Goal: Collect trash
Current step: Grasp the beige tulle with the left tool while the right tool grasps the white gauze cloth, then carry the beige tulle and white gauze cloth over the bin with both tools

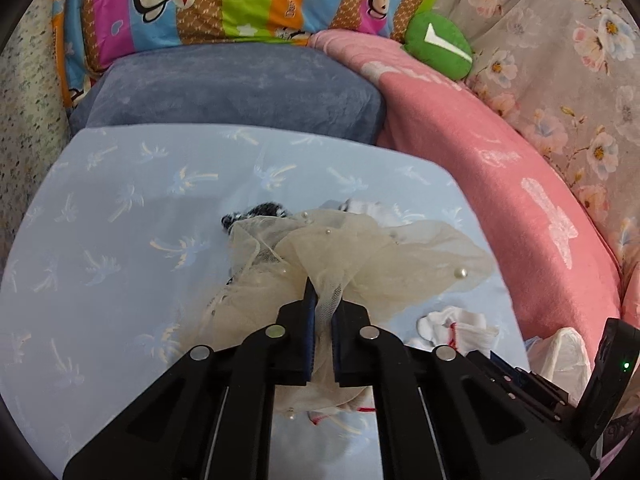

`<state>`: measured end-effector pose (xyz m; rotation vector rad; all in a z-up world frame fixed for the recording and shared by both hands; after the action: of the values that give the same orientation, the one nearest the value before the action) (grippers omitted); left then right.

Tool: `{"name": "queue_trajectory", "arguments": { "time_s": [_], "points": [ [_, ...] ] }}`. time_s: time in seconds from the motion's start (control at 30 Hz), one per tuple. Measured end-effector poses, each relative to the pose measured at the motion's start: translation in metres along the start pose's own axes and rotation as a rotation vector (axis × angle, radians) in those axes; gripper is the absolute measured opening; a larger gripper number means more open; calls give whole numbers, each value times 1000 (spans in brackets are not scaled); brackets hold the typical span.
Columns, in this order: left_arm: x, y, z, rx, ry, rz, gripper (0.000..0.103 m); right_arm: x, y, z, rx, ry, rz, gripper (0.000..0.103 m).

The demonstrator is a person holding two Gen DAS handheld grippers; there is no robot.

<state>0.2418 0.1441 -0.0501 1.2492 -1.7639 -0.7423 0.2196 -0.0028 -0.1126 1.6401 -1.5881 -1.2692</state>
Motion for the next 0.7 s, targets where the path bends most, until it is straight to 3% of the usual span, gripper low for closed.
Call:
{"name": "queue_trajectory", "arguments": {
  "time_s": [0.37, 0.7],
  "points": [
    [63, 59, 5, 107, -104, 46, 6, 0, 106, 4, 169, 4, -47, 13],
    [140, 92, 31, 147, -222, 128, 6, 46, 204, 28, 325, -53, -42, 13]
  ]
}}
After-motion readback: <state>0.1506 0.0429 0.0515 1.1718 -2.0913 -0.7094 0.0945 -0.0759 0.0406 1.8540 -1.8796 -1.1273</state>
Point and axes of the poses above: each gripper's, at about its wrist camera, not at the fingertips, and y roughly against the way its jaws point, x to its right, z to its underside, the point moved 3 cm from there along -y, roughly the way its jaws point, and after that the axes turned 9 degrees about -x, right-handed, at the moved point
